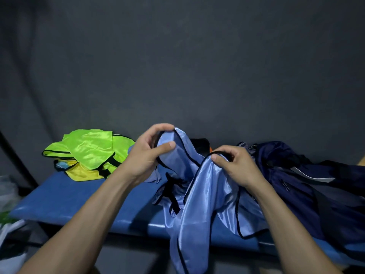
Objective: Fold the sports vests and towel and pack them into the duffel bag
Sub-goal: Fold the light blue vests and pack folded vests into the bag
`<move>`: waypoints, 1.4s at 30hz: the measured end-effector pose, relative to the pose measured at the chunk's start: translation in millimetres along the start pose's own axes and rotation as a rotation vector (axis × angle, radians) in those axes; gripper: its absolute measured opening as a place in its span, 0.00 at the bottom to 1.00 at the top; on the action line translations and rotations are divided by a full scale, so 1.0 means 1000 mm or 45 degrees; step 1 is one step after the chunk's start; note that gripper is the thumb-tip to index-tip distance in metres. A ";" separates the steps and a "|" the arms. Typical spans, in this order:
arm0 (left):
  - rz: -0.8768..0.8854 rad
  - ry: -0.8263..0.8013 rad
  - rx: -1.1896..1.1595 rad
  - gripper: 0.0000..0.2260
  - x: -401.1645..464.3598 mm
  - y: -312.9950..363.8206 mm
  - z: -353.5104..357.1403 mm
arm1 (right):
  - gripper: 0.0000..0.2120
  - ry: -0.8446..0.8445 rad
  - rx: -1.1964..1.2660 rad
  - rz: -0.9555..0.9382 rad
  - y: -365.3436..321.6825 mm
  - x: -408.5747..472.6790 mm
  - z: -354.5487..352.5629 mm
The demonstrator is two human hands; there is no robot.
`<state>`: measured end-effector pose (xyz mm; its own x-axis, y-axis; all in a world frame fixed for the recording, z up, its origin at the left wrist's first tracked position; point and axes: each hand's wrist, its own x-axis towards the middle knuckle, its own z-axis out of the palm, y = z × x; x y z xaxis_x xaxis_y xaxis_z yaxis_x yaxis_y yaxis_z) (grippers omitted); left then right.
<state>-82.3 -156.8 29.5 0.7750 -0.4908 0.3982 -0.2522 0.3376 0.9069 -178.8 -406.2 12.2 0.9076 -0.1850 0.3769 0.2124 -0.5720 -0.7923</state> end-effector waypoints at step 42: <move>0.070 -0.468 0.745 0.11 -0.010 0.001 0.027 | 0.11 -0.322 0.161 -0.093 -0.041 -0.015 0.012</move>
<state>-106.2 -173.2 29.6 0.5314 -0.7608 0.3726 -0.6367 -0.0685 0.7681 -197.1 -370.9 33.0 0.9463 0.0675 0.3160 0.3096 -0.4695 -0.8269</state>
